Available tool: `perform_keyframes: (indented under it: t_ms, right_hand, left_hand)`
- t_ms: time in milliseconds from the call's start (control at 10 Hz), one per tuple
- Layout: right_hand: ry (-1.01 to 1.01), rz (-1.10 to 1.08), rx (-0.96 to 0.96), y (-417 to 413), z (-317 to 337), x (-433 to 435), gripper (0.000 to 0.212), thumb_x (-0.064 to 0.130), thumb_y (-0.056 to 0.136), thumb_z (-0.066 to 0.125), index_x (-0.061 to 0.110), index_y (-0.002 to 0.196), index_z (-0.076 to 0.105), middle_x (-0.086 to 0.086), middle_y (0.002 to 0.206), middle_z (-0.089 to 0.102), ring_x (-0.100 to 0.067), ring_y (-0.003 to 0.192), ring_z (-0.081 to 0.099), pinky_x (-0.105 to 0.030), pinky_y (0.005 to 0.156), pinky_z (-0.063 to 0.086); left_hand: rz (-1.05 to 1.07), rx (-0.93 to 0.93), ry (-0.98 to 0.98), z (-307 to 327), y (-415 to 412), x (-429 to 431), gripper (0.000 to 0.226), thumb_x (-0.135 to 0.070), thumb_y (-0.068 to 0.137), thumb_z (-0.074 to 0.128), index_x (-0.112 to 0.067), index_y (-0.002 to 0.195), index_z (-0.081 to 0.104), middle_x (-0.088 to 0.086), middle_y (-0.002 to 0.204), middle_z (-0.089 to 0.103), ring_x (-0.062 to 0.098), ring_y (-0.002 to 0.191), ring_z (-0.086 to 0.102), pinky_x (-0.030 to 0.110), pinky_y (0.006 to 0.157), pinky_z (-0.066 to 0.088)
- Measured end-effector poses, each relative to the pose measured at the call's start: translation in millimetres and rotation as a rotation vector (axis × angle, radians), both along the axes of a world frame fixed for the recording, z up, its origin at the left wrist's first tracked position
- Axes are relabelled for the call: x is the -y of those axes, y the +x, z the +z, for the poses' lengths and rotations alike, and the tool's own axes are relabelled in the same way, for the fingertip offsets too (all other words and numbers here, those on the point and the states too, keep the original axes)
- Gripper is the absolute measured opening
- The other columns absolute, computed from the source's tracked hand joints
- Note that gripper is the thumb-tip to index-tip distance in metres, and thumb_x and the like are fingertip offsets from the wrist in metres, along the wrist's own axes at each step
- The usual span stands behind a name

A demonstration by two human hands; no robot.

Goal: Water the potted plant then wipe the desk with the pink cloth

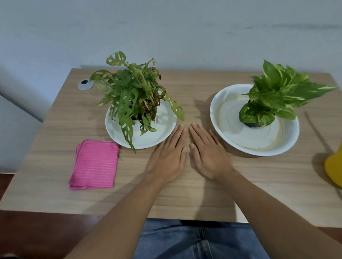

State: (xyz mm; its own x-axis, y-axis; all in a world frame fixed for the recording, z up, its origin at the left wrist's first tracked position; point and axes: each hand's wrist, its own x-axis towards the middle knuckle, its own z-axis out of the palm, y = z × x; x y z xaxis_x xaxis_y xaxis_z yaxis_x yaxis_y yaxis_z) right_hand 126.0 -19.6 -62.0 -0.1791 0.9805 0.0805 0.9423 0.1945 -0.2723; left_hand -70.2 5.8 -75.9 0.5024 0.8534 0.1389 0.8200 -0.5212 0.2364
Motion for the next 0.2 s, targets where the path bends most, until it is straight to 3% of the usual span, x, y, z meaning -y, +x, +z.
perform_keyframes:
  t_ms: [100,200]
  right_hand:
    - [-0.01,-0.031,-0.06,-4,-1,0,0.063,0.041,0.116,0.028,0.015,0.174,0.029,0.002,0.183,0.022,-0.012,0.171,0.015,-0.046,0.137,0.02]
    - [-0.089,-0.106,-0.315,-11,14,3,0.059,0.036,0.113,0.05,0.013,0.167,0.041,-0.004,0.171,0.044,-0.021,0.159,0.041,-0.048,0.128,0.038]
  left_hand:
    - [0.003,0.01,0.014,0,1,-1,0.065,-0.039,0.119,0.027,-0.011,0.177,0.021,0.002,0.187,0.013,0.012,0.174,0.003,0.043,0.14,0.016]
    - [0.003,0.013,0.06,4,1,1,0.064,-0.037,0.118,0.03,-0.01,0.176,0.026,0.004,0.186,0.017,0.014,0.174,0.008,0.042,0.14,0.017]
